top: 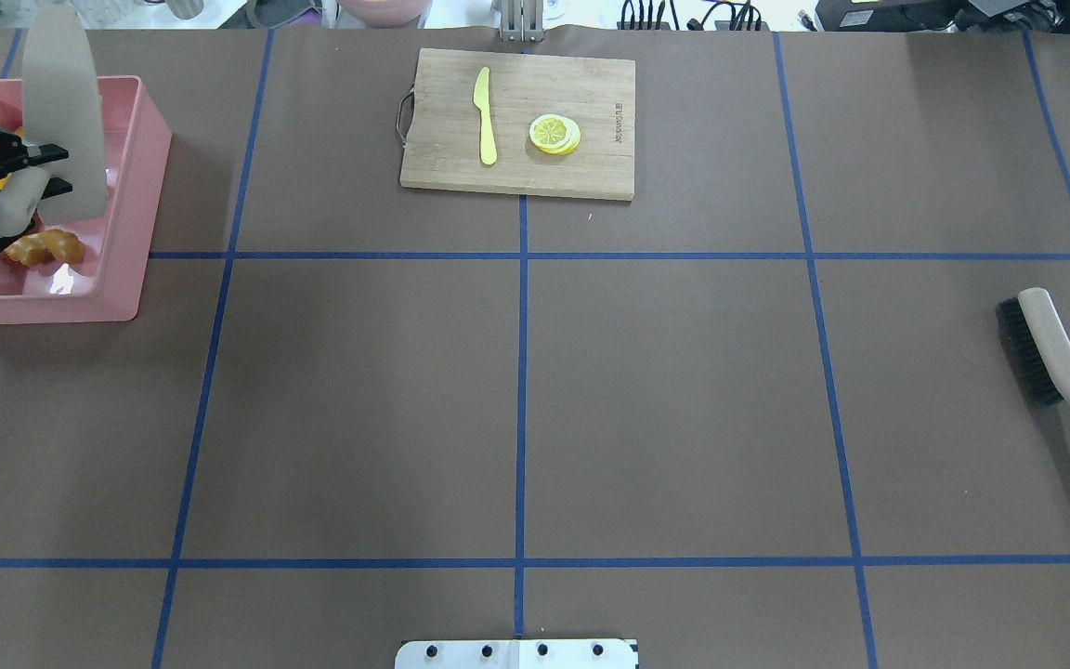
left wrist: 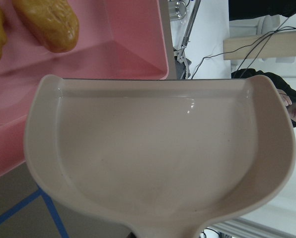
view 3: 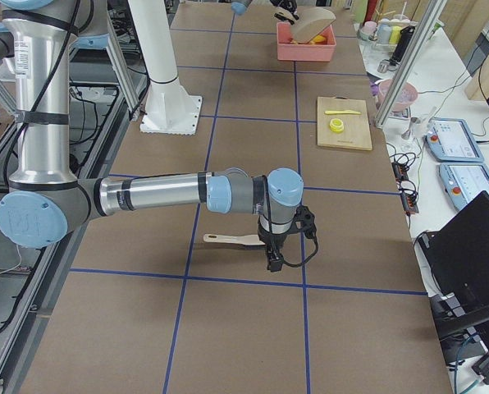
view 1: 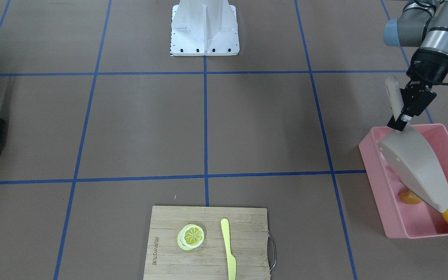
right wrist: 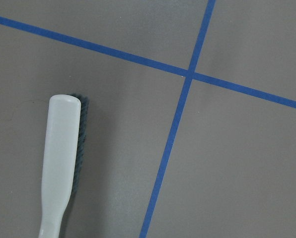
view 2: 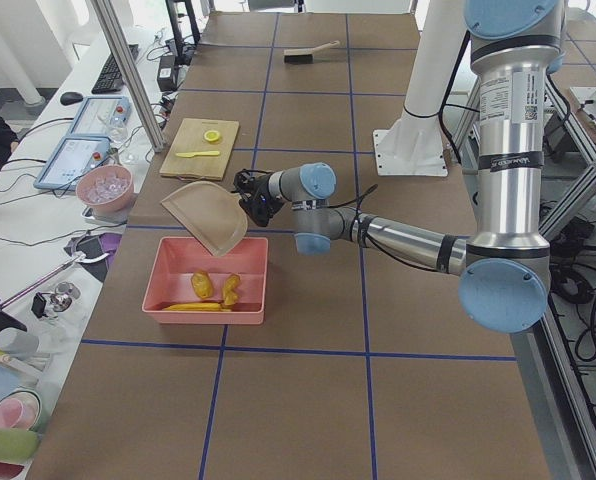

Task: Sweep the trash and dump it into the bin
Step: 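Tilt the dustpan with the left gripper to dump items into the bin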

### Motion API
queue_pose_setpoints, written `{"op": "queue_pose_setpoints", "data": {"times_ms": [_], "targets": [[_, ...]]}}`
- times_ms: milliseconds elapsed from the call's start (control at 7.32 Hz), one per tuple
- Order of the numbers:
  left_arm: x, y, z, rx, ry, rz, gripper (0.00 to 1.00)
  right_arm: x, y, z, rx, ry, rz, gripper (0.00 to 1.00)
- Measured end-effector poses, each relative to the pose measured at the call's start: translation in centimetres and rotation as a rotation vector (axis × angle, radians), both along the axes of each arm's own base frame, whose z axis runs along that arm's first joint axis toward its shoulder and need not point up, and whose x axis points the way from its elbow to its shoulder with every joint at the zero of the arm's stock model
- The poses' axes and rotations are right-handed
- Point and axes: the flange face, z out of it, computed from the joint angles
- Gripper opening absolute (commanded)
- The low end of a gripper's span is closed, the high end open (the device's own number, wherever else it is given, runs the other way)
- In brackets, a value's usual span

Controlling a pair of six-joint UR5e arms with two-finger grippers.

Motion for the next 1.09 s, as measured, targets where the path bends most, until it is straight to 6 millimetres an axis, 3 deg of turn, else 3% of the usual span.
{"op": "queue_pose_setpoints", "data": {"times_ms": [1094], "targets": [[0.65, -0.04, -0.98, 1.181, -1.169, 0.238, 0.00, -0.01, 0.03, 0.19, -0.001, 0.014, -0.003, 1.00]]}}
